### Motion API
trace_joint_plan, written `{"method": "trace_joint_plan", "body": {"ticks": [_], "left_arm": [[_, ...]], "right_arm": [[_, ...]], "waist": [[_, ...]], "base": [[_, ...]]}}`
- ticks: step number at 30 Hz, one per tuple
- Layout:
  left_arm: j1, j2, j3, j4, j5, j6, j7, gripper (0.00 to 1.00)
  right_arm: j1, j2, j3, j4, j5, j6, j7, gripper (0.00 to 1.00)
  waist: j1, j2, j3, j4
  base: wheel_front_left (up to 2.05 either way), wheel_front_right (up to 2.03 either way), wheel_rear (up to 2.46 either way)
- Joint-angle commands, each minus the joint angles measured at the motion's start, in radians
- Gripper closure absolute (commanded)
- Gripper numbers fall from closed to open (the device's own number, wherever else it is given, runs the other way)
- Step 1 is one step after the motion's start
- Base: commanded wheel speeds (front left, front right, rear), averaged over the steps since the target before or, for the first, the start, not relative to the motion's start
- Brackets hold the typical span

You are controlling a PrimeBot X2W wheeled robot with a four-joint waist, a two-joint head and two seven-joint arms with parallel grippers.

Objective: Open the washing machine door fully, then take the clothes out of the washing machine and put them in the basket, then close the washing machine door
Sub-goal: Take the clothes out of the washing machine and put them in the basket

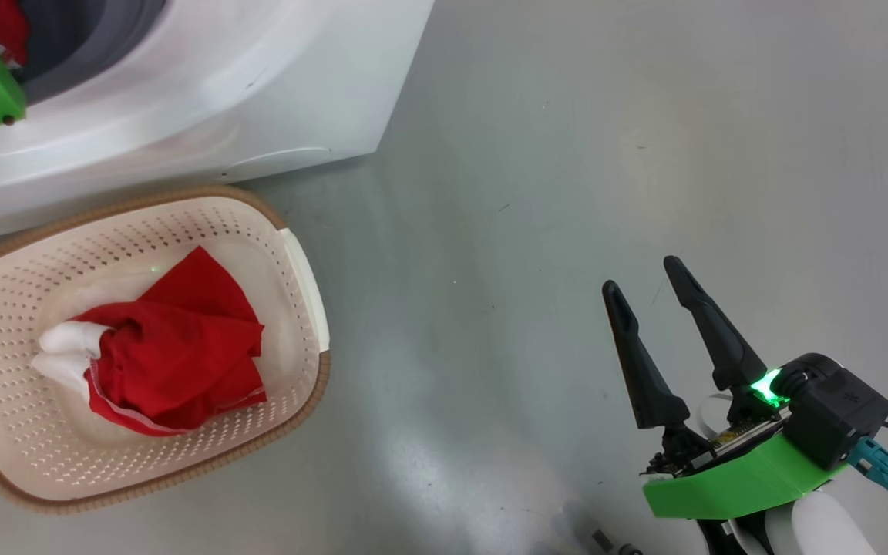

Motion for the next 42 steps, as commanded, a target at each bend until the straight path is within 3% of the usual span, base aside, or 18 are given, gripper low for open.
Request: {"method": "trace_joint_plan", "body": {"ticks": [1,6,7,8,9,10,21,42], "left_arm": [[-0.029,0.048,0.008,-0.008,0.001,-0.01,0.005,0.0],[-0.036,0.048,-0.004,0.023,0.002,-0.023,0.006,0.0],[-0.037,0.047,-0.005,0.028,0.001,-0.025,0.005,0.07],[-0.037,0.046,-0.006,0.032,0.0,-0.03,0.003,0.55],[-0.038,0.045,-0.007,0.037,-0.002,-0.033,0.001,0.73],[-0.038,0.044,-0.008,0.041,-0.002,-0.037,-0.001,1.0],[-0.045,0.035,-0.021,0.041,-0.005,-0.074,-0.107,1.0],[-0.016,0.041,-0.04,-0.04,-0.004,-0.103,-0.297,1.0]], "right_arm": [[-0.001,-0.012,0.028,-0.017,0.008,0.006,0.001,0.0],[-0.001,-0.012,0.028,-0.014,0.013,0.006,-0.001,0.0],[-0.001,-0.012,0.028,-0.013,0.014,0.006,-0.001,0.0],[-0.002,-0.012,0.028,-0.013,0.015,0.006,-0.001,0.0],[-0.002,-0.012,0.028,-0.012,0.016,0.006,-0.001,0.0],[-0.002,-0.012,0.028,-0.012,0.016,0.006,-0.001,0.0],[-0.002,-0.012,0.026,-0.012,0.019,0.006,0.001,0.0],[-0.004,-0.012,0.005,-0.022,0.012,0.006,0.009,0.0]], "waist": [[0.0,0.0,-0.001,-0.002],[0.0,0.0,-0.004,-0.004],[0.0,0.0,-0.004,-0.004],[0.0,0.0,-0.005,-0.004],[0.0,0.0,-0.006,-0.004],[0.0,0.0,-0.007,-0.003],[0.0,0.0,-0.012,0.01],[0.0,0.0,-0.028,0.072]], "base": [[0.0,0.0,0.0],[0.0,0.0,0.0],[0.0,0.0,0.0],[0.0,0.0,0.0],[0.0,0.0,0.0],[0.0,0.0,0.0],[0.0,0.0,0.0],[0.0,0.0,0.0]]}}
